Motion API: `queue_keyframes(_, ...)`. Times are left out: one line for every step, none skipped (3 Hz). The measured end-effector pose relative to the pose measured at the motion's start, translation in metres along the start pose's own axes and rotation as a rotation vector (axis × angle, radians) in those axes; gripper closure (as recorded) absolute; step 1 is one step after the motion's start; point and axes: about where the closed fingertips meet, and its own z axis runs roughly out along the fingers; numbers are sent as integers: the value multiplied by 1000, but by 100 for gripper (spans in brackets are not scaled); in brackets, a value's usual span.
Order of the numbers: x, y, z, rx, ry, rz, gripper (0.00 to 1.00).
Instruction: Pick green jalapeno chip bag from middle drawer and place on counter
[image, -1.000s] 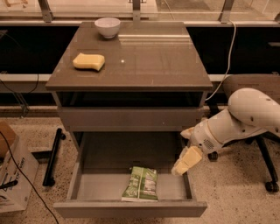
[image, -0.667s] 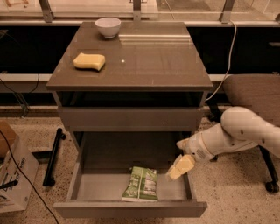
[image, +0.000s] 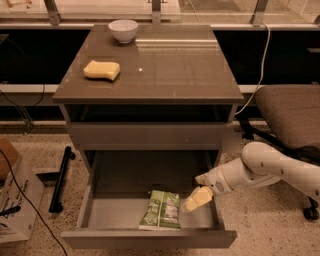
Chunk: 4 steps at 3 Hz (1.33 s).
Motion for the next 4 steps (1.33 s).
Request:
queue_keyframes(27, -15, 32, -28, -27, 117, 0)
queue_keyframes(48, -17, 67, -70, -40, 207, 0)
queue_keyframes(58, -11, 94, -115, -41, 257, 0)
queue_keyframes(65, -6, 116, -152, -48, 307, 0)
